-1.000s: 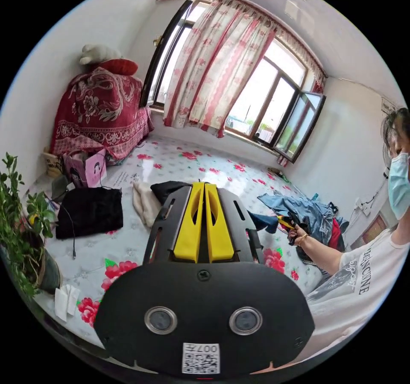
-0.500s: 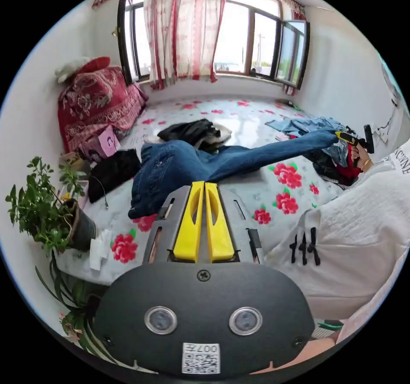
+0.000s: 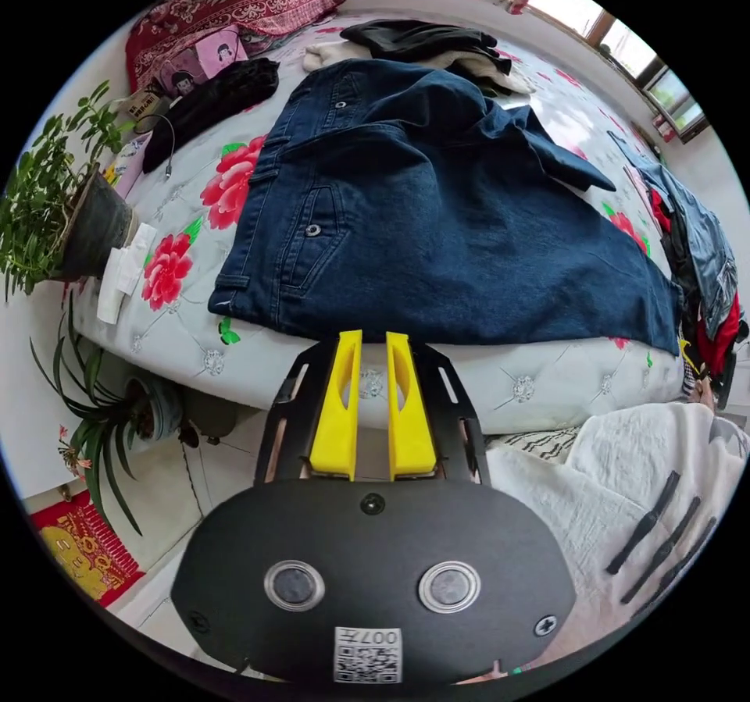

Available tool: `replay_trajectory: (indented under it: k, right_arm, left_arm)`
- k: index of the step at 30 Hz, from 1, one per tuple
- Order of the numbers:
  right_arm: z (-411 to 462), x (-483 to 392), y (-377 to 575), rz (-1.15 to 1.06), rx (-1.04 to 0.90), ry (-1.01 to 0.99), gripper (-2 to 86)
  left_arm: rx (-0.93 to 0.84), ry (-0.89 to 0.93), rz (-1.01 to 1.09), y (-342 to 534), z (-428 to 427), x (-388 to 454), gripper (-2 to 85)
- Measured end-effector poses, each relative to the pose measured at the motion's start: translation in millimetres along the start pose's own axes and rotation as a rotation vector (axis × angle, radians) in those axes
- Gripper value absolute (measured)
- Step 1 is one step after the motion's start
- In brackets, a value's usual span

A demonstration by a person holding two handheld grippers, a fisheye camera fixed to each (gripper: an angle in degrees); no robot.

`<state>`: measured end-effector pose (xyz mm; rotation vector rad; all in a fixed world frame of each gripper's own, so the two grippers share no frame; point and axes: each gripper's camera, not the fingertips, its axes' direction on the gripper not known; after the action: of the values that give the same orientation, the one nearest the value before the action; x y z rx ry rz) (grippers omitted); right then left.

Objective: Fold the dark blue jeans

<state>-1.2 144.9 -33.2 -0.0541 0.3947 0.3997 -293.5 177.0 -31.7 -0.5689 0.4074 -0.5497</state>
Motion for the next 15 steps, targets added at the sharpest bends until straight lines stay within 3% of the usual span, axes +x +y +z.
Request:
replay_trajectory:
  k: [6, 8, 12, 15]
  right_arm:
    - [65, -77, -37, -0.267, -0.239, 0.094, 8.8]
    - [69, -100, -27, -0.348, -0.183, 0.204, 8.4]
    - [63, -99, -14, -0.312, -0.198, 0.178, 7.4]
    - [56, -91, -7, -0.318, -0.280, 0.143, 6.9]
  left_arm:
    - [-0.138, -0.118, 0.044, -57, 26, 26, 4.3]
    - [-0.142, -0.155, 0.088, -60, 25, 36, 2.4]
    - [-0.171, -0.367, 0.294, -50, 25, 73, -0.6]
    - [-0.252, -0.386, 0.347, -38, 24, 83, -0.9]
